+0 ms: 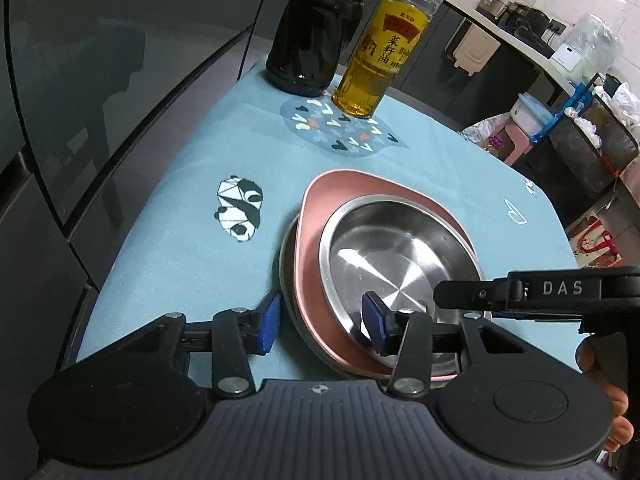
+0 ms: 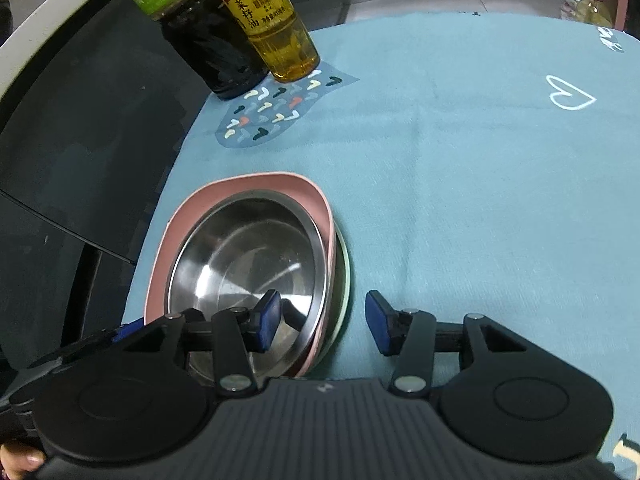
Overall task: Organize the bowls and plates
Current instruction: 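Grip the rim of the whole stack with both grippers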
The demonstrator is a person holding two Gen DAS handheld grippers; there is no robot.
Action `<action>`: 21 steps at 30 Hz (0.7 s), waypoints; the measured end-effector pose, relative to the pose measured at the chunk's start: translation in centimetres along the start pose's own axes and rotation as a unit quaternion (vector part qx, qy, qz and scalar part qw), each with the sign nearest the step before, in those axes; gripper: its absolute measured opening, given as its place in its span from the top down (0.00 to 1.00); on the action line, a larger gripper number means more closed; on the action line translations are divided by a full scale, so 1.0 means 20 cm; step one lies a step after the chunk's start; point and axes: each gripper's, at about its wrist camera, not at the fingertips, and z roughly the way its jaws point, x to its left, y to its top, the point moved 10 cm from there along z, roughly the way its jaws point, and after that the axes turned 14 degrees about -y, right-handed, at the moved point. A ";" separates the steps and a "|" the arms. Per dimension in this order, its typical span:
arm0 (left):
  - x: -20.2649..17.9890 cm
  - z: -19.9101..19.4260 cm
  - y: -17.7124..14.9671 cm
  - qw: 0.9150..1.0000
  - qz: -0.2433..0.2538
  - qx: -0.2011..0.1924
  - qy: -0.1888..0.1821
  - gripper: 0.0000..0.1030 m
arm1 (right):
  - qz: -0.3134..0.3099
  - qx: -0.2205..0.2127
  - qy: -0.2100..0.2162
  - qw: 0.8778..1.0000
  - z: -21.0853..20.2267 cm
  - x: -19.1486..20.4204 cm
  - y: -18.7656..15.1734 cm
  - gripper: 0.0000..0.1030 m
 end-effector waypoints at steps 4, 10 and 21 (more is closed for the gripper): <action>-0.01 0.01 -0.01 1.000 0.013 -0.009 0.008 0.59 | -0.070 -0.033 -0.016 0.997 0.00 0.05 0.00 0.68; -0.01 -0.02 -0.01 1.000 -0.016 -0.001 0.003 0.63 | -0.059 -0.050 -0.034 0.996 -0.06 0.04 0.01 0.75; -0.20 -0.24 0.03 0.999 0.006 -0.038 -0.009 0.63 | -0.021 -0.075 -0.024 0.997 -0.28 0.02 -0.01 0.75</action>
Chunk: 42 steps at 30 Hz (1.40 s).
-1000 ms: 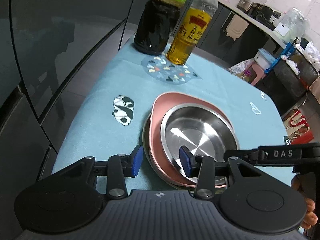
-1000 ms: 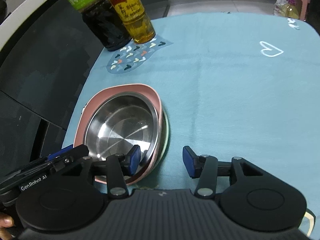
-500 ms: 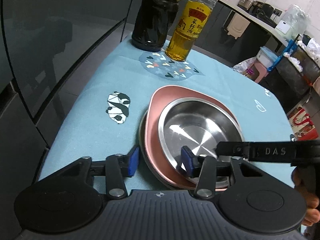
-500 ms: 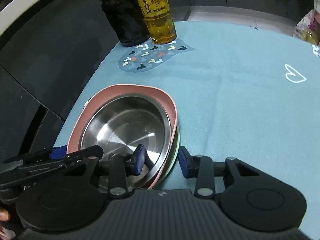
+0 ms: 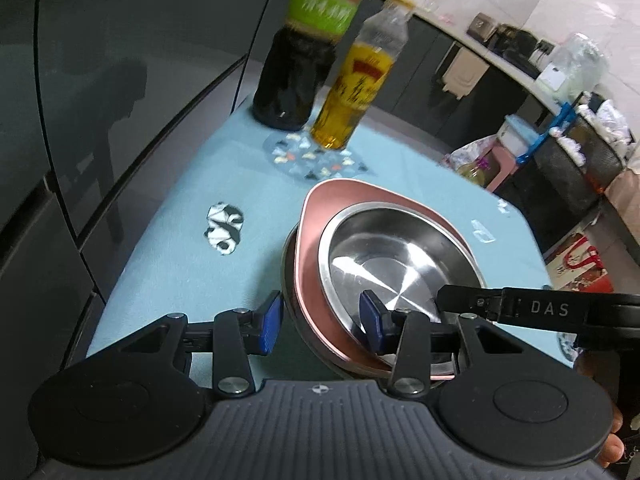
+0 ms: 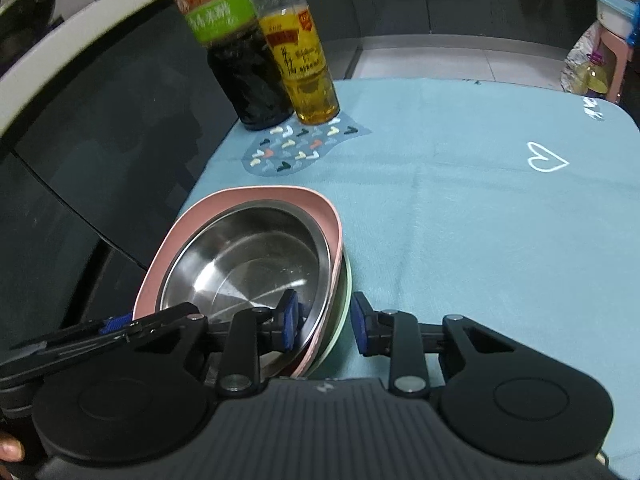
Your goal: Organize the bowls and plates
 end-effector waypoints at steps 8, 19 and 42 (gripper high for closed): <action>-0.23 -0.19 -0.05 0.999 0.032 -0.015 -0.020 0.63 | 0.026 -0.036 -0.001 0.999 -0.29 -0.07 -0.08 0.75; -0.53 -0.31 -0.27 0.996 0.078 0.001 -0.043 0.63 | 0.062 -0.060 -0.024 0.996 -0.57 -0.27 -0.32 0.75; -0.42 -0.18 -0.57 0.995 0.057 0.067 -0.038 0.63 | 0.081 -0.002 -0.021 0.996 -0.39 -0.34 -0.60 0.75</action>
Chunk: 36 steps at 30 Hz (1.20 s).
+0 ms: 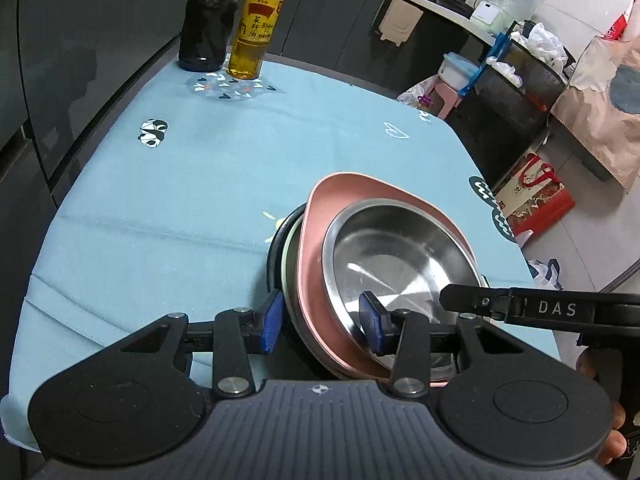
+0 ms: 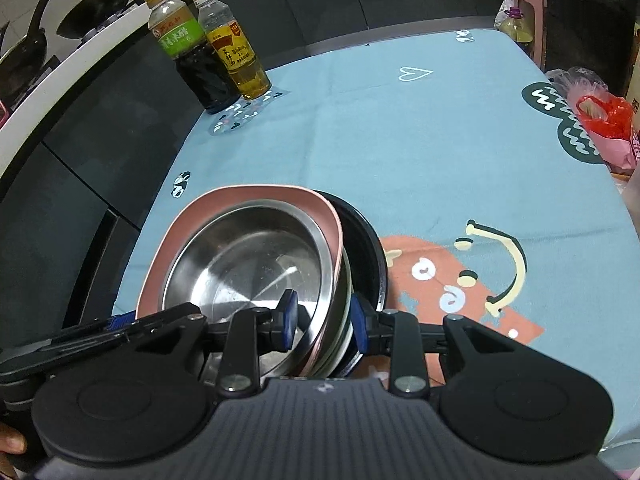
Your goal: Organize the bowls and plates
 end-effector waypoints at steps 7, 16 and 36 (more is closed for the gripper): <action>0.00 -0.01 0.00 1.000 0.000 0.001 -0.011 0.63 | 0.002 -0.026 0.009 1.000 -0.03 -0.01 0.01 0.73; 0.02 -0.13 0.05 0.998 0.010 -0.046 -0.030 0.59 | 0.043 -0.055 0.016 0.997 -0.06 -0.10 0.04 0.49; 0.05 0.04 -0.03 0.999 0.000 -0.002 -0.047 0.45 | 0.061 0.012 0.053 0.997 0.08 -0.09 -0.03 0.46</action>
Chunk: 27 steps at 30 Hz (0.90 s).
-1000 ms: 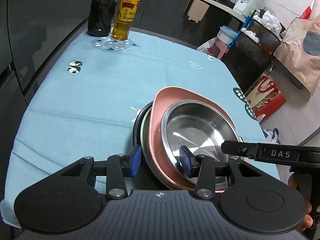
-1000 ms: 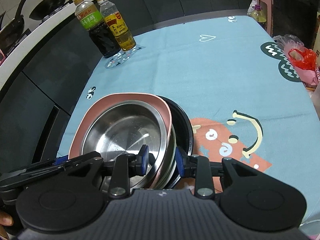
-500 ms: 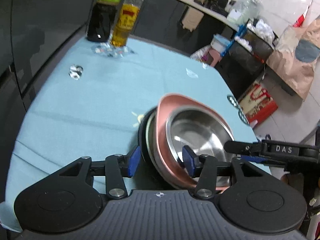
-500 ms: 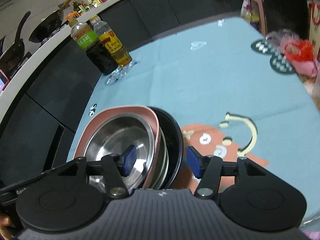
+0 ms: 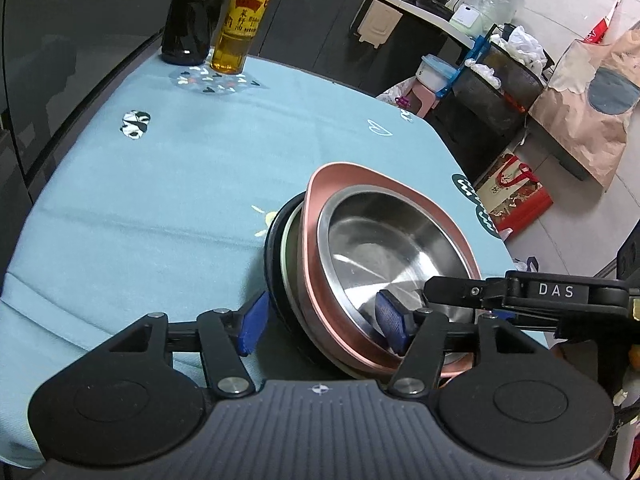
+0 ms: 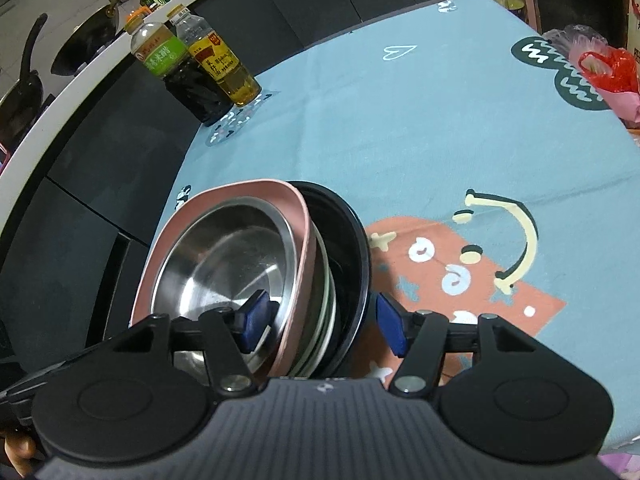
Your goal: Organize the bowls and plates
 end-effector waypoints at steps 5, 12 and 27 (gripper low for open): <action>0.01 0.05 0.00 1.000 -0.018 0.003 -0.014 0.39 | -0.002 -0.003 0.014 1.000 0.02 0.01 0.01 0.45; 0.03 0.05 0.00 0.999 -0.039 -0.011 -0.033 0.49 | -0.016 -0.013 0.020 1.000 0.02 0.03 0.02 0.47; 0.05 0.02 0.06 0.999 -0.042 -0.030 -0.012 0.50 | -0.031 -0.021 0.005 0.999 0.02 0.10 0.07 0.48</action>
